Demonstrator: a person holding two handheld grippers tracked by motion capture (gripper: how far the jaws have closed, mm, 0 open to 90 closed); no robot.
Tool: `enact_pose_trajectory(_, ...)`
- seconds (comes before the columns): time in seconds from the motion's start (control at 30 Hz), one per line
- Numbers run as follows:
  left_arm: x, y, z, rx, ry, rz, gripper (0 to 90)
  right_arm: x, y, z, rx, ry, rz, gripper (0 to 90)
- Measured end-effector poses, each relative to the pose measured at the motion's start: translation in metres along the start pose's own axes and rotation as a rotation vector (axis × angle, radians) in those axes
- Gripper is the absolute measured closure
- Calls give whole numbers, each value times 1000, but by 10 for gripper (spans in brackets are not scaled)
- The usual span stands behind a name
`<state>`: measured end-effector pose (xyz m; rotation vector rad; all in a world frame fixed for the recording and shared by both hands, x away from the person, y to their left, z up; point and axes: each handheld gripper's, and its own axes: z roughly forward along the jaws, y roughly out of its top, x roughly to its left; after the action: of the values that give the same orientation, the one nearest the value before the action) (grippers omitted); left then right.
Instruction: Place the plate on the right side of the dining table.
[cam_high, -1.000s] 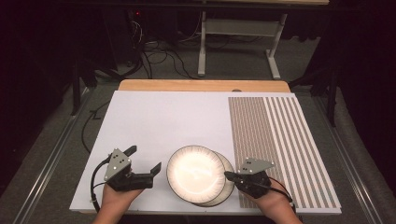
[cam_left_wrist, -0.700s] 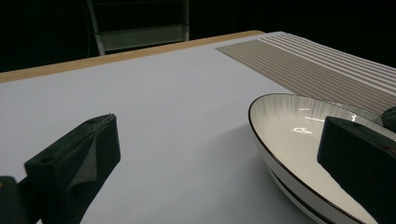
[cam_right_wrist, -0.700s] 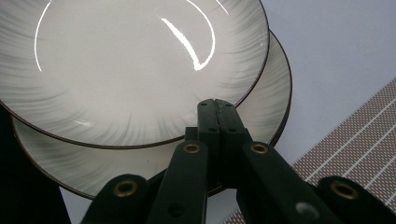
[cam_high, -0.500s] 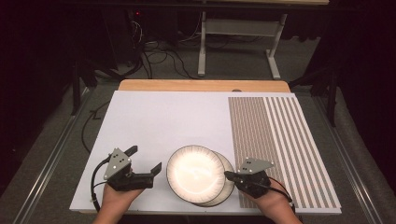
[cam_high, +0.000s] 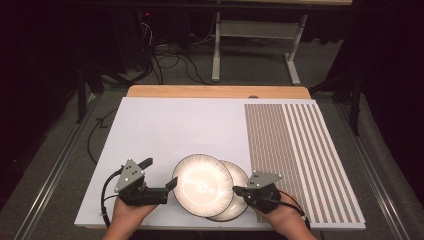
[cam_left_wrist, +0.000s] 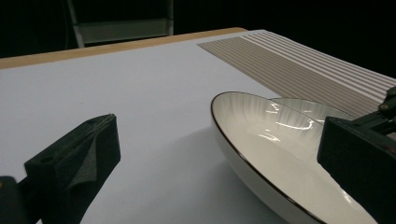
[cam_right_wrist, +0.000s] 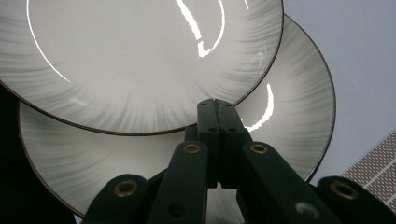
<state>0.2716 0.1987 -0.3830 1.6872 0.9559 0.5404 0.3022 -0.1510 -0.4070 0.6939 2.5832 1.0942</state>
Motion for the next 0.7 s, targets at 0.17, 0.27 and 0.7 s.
enact_pose_trajectory(0.17,-6,-1,8,59,-79,-29,6,1,1,0,-4,3,-2,900)
enact_pose_trajectory(0.27,-10,-3,14,109,-103,-35,6,2,1,1,2,3,-4,900)
enact_pose_trajectory(0.7,-16,-13,35,274,-185,-151,62,3,1,2,9,-3,-15,900)
